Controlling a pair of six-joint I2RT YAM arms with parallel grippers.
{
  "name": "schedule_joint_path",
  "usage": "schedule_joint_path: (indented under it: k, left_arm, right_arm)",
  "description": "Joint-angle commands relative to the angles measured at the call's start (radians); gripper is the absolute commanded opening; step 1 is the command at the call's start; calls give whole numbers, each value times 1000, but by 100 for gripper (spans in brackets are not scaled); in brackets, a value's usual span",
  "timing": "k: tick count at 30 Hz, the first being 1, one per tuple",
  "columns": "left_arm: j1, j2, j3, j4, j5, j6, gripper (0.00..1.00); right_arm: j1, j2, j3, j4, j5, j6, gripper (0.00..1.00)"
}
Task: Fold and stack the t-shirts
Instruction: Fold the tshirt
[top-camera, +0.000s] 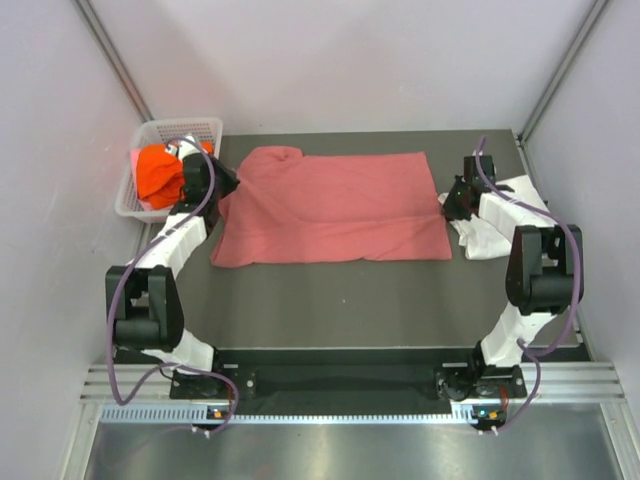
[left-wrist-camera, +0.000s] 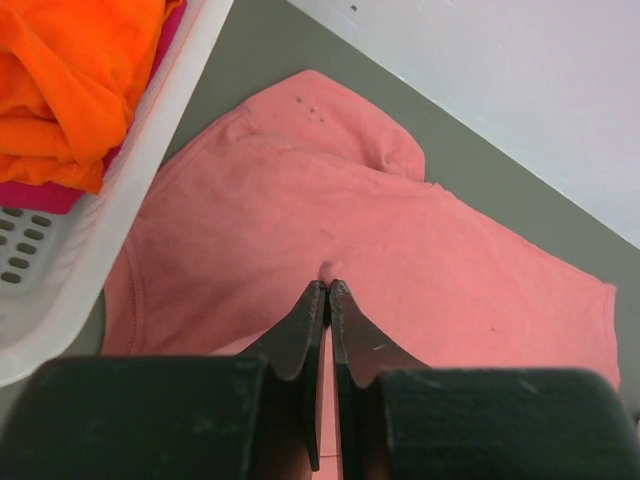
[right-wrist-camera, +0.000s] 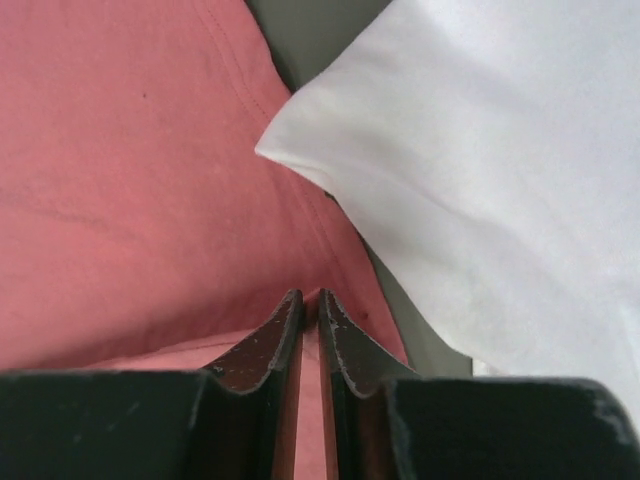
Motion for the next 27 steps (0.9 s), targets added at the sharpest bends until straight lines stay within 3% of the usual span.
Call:
schedule_joint_path:
  k: [1,4,6,7,9,11,17,19,24,25,26,27]
  left_arm:
    - [6,43,32,103,-3,-42,9]
    - [6,76,29,131,-11,-56,17]
    - [6,90,49,115,-12,-42,35]
    - [6,88,58,96,-28,-34,39]
    - [6,64,60,46,-45,-28,62]
    - [6,18,41,29,-54,-31,72]
    - [6,-151,1,-109,-126,-36,86]
    - [8,-197,1,-215,-161,-51,98]
    - [20,-357,-86,-318,-322,-80,98]
    - [34,-374,-104,-326,-303,-80,98]
    - [34,-400,-129,-337,-255,-92,98]
    - [63,-409,-138,-353,-255,-100,98]
  right_arm:
    - [9,35,70,50,9,0,13]
    - [8,65,106,30,15,-1,18]
    - [8,64,113,20,21,-3,29]
    - [8,52,104,30,20,-6,41]
    - [8,-11,33,75,15,-6,57]
    - [8,-87,-10,125,18,-1,62]
    - [6,-236,-104,127,18,9,63]
    - [5,-281,-146,128,62,9,66]
    - [-61,-413,-249,98,106,70,84]
    - [-96,-425,-269,93,81,93,94]
    - [-144,-445,-313,114,-34,103,96]
    - [-144,-453,-338,128,-35,112,96]
